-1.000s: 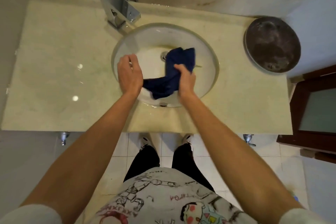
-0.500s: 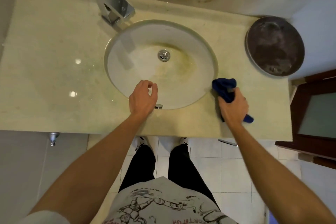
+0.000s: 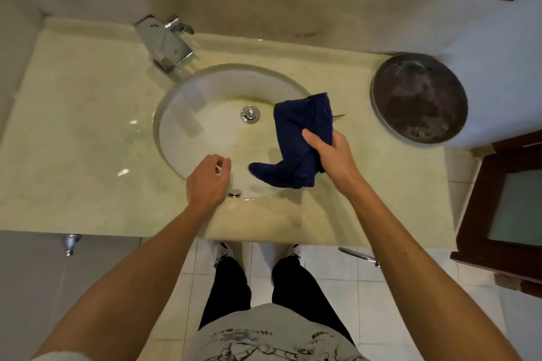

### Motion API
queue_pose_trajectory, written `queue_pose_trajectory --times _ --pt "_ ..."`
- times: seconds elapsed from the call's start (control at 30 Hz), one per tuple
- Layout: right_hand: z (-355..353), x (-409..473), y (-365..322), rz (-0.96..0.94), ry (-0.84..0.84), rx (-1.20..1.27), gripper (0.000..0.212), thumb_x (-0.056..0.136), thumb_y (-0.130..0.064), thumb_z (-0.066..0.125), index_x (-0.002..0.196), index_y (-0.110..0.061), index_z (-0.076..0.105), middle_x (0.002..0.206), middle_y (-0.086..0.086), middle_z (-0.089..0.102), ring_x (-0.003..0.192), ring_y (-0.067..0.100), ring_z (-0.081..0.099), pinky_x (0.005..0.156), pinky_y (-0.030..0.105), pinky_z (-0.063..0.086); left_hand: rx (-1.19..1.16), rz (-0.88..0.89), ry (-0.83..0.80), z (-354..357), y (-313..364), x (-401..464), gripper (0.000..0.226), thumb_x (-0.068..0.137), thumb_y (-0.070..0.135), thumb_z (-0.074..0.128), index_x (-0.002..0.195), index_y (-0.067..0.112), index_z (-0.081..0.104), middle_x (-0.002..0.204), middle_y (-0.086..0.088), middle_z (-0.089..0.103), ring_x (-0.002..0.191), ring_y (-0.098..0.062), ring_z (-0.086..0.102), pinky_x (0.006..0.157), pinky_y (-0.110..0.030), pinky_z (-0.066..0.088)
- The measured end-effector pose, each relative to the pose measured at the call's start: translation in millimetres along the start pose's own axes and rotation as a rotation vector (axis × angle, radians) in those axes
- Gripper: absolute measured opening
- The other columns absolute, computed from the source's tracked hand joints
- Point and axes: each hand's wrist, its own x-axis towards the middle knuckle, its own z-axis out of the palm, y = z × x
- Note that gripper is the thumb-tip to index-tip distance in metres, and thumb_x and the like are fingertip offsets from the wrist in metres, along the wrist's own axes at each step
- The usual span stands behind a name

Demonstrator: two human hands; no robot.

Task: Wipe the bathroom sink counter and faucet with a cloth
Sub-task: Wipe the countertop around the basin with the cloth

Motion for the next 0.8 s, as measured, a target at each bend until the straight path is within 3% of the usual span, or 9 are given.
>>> queue_pose_trajectory --times 0.1,0.27,0.4,0.5,0.6,0.7,0.8 --pt "-48.7 7.3 10.5 -0.052 0.044 -0.209 0.011 0.102 -0.028 0.063 0.105 -0.018 0.065 0.099 0.000 0.072 0.092 0.016 0.069 0.079 0.036 0.055 0.023 0.000 0.007 0.9 0.0 0.0 0.029 0.100 0.053 0.045 0.095 0.030 0.061 0.086 0.011 0.064 0.079 -0.015 0.062 0.076 -0.032 0.046" --pt "-108.6 24.1 33.7 -0.043 0.274 -0.351 0.017 0.100 -0.027 0.062 0.097 -0.010 0.063 0.087 0.000 0.068 0.081 0.013 0.064 0.064 0.023 0.046 0.084 -0.060 -0.020 4.4 1.4 6.3 0.036 0.099 0.061 0.042 0.095 0.031 0.063 0.086 0.012 0.066 0.081 -0.014 0.063 0.075 -0.034 0.049" --pt "-125.4 61.8 23.5 -0.108 0.352 -0.396 0.027 0.097 -0.026 0.065 0.084 -0.003 0.059 0.078 0.006 0.065 0.070 0.013 0.059 0.065 0.032 0.045 0.098 -0.117 0.040 8.8 5.3 9.9 0.034 0.100 0.058 0.044 0.092 0.029 0.062 0.083 0.010 0.066 0.079 -0.016 0.064 0.071 -0.033 0.047" --pt "-114.3 104.0 -3.3 -0.252 0.343 -0.541 0.025 0.096 -0.031 0.065 0.084 -0.010 0.058 0.082 0.005 0.065 0.076 0.023 0.063 0.067 0.039 0.048 0.116 -0.154 0.080 12.1 3.2 11.3 0.034 0.099 0.056 0.046 0.094 0.028 0.063 0.084 0.011 0.066 0.077 -0.015 0.064 0.072 -0.033 0.048" --pt "-80.4 151.1 -33.3 -0.476 0.328 -0.731 0.027 0.097 -0.034 0.062 0.103 -0.008 0.064 0.100 0.010 0.067 0.088 0.030 0.064 0.070 0.039 0.048 0.106 -0.185 0.107 13.7 3.8 11.1 0.030 0.099 0.053 0.048 0.093 0.027 0.064 0.083 0.011 0.066 0.075 -0.016 0.063 0.072 -0.033 0.047" --pt "-31.0 195.9 -52.9 -0.775 0.317 -0.896 0.020 0.085 -0.015 0.069 0.100 -0.004 0.066 0.100 0.010 0.063 0.079 0.029 0.061 0.059 0.037 0.045 0.094 -0.208 0.118 12.8 6.0 8.9 0.028 0.099 0.051 0.048 0.092 0.029 0.063 0.080 0.012 0.064 0.074 -0.016 0.063 0.071 -0.033 0.045" --pt "20.9 242.3 -51.9 -0.907 0.215 -1.088 0.035 0.077 -0.004 0.075 0.112 -0.005 0.070 0.104 0.013 0.065 0.082 0.031 0.062 0.060 0.040 0.051 0.066 -0.233 0.118 11.8 5.8 8.9 0.026 0.098 0.052 0.049 0.090 0.031 0.061 0.074 0.013 0.063 0.072 -0.017 0.063 0.071 -0.033 0.047"
